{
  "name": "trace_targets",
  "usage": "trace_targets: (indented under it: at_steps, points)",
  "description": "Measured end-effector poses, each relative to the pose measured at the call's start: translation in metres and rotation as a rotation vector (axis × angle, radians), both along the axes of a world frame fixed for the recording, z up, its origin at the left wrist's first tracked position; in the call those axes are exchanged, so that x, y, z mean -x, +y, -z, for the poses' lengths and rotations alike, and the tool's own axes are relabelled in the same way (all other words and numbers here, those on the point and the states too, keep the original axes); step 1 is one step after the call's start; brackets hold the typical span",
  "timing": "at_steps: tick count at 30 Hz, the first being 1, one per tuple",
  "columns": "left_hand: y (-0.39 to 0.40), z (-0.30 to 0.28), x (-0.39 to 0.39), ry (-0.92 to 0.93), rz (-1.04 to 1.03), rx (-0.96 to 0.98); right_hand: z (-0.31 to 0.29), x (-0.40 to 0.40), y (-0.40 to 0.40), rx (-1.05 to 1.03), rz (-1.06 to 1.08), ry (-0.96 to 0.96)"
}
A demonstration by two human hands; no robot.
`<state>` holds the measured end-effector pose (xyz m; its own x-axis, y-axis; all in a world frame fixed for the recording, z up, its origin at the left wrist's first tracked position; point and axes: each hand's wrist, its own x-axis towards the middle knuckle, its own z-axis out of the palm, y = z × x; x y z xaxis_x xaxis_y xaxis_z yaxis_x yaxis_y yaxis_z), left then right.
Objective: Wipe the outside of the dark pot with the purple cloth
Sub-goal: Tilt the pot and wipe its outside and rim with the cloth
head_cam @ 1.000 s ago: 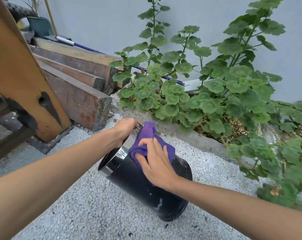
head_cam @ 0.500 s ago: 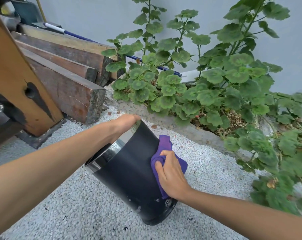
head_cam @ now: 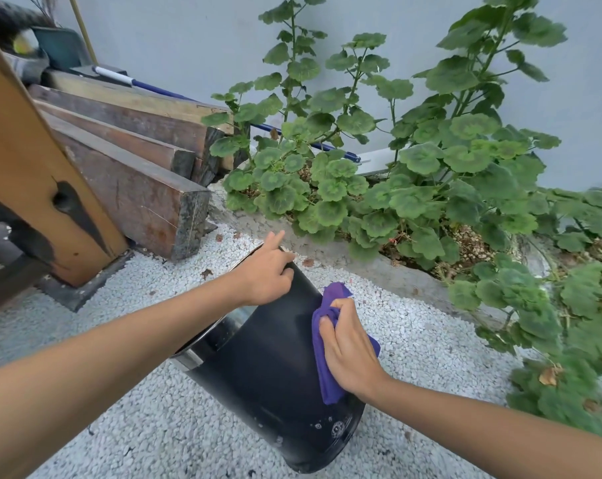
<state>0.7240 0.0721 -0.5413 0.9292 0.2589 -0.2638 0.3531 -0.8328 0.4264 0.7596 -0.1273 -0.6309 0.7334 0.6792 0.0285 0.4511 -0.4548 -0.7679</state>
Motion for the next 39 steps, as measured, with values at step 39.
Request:
trace_targets:
  at_steps: [39]
  points:
    - [-0.007, -0.014, -0.043, 0.105, -0.421, 0.249, 0.004, -0.033, 0.012, -0.033, -0.102, 0.287]
